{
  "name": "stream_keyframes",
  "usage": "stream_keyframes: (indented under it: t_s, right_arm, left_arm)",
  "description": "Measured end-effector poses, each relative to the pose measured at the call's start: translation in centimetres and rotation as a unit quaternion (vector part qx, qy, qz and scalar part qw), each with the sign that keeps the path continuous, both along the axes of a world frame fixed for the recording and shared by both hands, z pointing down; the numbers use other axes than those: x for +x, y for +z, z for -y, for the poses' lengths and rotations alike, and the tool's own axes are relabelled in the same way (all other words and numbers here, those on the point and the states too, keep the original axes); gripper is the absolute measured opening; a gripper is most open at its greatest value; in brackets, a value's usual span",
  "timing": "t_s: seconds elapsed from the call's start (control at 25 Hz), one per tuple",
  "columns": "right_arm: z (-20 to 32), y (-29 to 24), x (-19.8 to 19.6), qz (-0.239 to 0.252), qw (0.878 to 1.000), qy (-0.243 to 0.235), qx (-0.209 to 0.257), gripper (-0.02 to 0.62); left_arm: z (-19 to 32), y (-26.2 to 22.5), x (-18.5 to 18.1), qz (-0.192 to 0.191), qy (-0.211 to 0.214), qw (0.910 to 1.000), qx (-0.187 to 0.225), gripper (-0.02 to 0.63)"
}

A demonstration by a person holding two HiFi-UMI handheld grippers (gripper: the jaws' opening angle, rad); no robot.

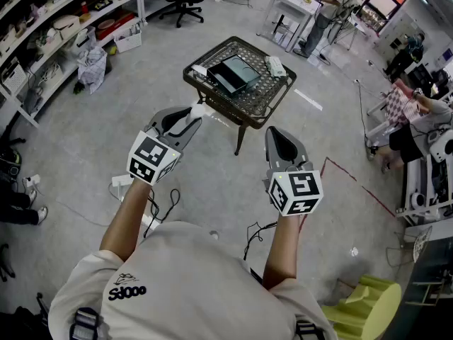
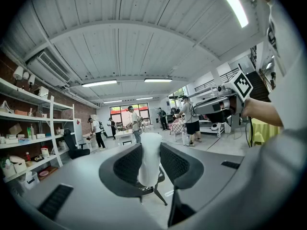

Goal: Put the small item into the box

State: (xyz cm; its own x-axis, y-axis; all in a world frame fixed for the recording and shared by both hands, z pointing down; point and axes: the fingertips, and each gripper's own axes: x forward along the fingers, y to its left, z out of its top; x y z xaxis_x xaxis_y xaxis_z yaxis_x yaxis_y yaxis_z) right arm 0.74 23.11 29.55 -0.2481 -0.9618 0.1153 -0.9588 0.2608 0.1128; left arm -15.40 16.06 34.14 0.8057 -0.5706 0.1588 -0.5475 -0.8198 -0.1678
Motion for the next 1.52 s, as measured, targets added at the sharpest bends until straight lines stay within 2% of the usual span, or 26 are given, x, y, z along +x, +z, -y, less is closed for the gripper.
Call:
stream_keyframes:
  t_s: [0.4,0.72,1.2,1.52]
  right_arm:
    - [0.4,0.6,0.1,0.003,1.0,0.005,-0.005,0.011]
    - [1.4,-0.1,-1.8,0.007,1.0,0.005,0.006,0.011]
    - [2.8,0.7,-5.7,0.01,1.0,0.024,0.01,0.011]
    - [4.5,1.3,-5.8,0.016,0.999,0.027,0.01,0.011]
  left_arm:
    - [0.5,0.0,-0.4,-0.003,0.003,1.0,-0.003,0.126]
    - [0.5,-0.1,-1.4,0.008,0.049,0.9987,0.009,0.124]
    - [3.5,1.3,-6.2,0.003,0.045,0.9989,-0.015,0.126]
    - [4.9,2.0,-6.2,0.006,0.049,0.9986,-0.016,0.125]
